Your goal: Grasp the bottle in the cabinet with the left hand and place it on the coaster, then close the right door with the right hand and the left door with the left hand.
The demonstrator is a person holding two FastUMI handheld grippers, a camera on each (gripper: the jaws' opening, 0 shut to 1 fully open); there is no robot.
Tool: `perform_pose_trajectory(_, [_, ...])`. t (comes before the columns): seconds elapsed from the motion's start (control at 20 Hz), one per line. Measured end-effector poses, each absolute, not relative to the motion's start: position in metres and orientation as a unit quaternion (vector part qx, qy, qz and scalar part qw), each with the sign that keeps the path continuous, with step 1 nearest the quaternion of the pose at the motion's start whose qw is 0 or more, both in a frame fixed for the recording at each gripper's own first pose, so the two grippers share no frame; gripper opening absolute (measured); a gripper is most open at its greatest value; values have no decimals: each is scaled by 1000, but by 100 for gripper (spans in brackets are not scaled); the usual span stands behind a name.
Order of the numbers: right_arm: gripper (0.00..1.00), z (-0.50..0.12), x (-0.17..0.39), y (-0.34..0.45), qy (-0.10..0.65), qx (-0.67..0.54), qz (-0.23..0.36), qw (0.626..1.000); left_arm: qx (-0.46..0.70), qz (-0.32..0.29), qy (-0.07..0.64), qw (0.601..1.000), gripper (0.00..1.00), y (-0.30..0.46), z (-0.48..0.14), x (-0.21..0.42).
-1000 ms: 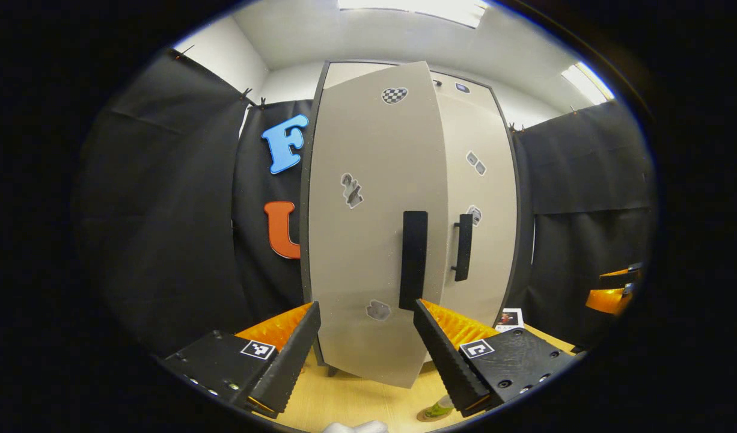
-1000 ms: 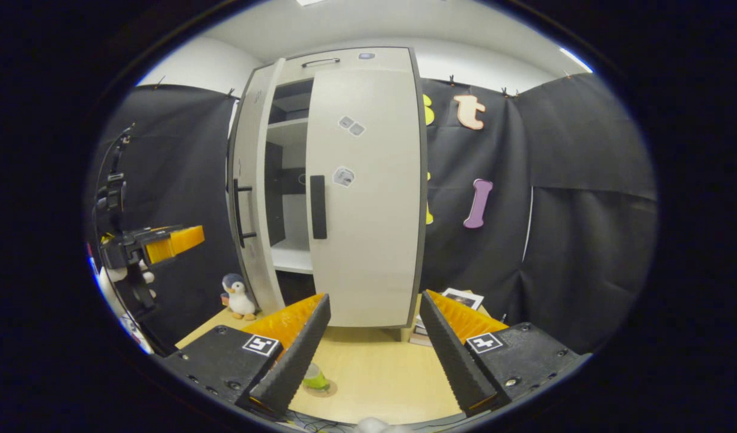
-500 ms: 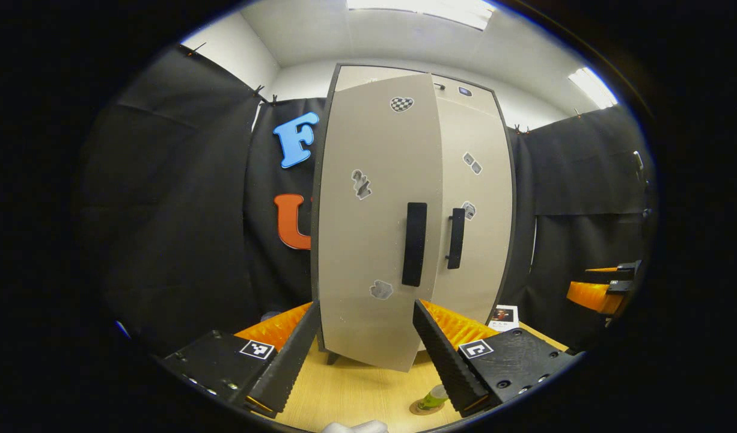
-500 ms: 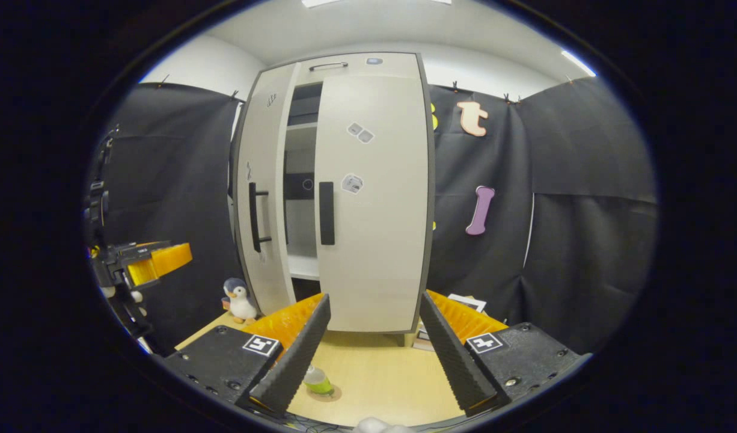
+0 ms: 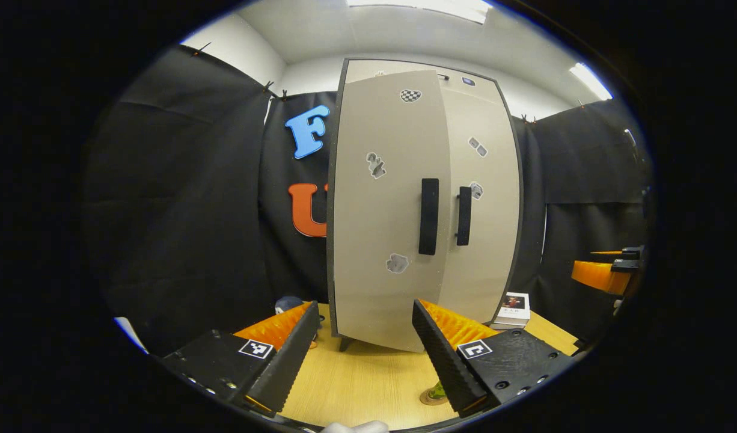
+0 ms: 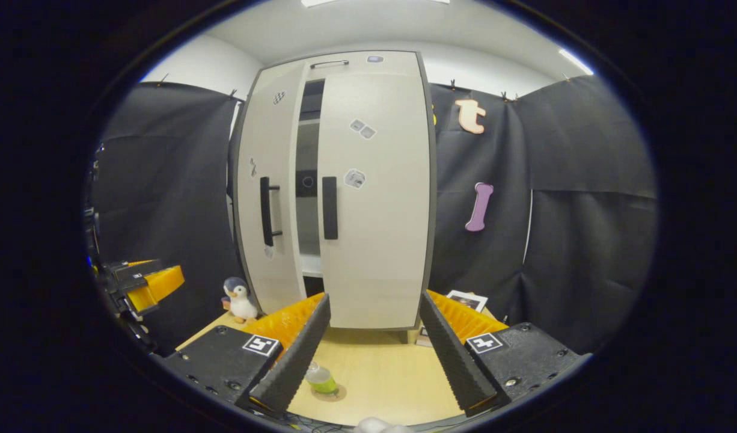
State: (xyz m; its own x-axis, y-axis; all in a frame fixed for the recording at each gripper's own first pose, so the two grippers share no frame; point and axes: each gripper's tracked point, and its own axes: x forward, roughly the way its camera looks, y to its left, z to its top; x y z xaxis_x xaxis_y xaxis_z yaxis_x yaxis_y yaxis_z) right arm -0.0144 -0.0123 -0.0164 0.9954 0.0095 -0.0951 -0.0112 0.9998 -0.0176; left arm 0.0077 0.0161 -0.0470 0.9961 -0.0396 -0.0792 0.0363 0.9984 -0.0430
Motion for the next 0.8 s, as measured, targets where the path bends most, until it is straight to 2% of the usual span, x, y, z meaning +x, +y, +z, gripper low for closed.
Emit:
perform_pose_trajectory(0.05, [94,-15,-15,-10,47,-11,7,999,-21,-21,39,999,100,16,-46,8])
perform_pose_trajectory(0.1, [94,-14,-16,-9,45,-14,8,999,-25,-26,38,999,96,14,-44,8])
perform_pose_trajectory(0.2, [98,-13,-16,-8,43,-16,7,999,-28,-28,35,999,95,13,-41,9])
perform_pose_trajectory(0.25, [94,-12,-16,-8,42,-15,7,999,-27,-27,32,999,95,14,-39,8])
perform_pose_trajectory(0.4, [94,-11,-17,-8,39,-11,4,999,-21,-29,26,999,95,12,-34,9])
perform_pose_trajectory(0.45, [98,-12,-17,-8,39,-10,3,999,-19,-31,25,999,95,11,-33,9])
perform_pose_trajectory(0.5, [94,-12,-17,-8,39,-10,2,999,-19,-32,26,999,95,10,-33,8])
perform_pose_trajectory(0.8, [94,-14,-18,-7,40,-7,0,999,-16,-36,27,999,95,10,-31,7])
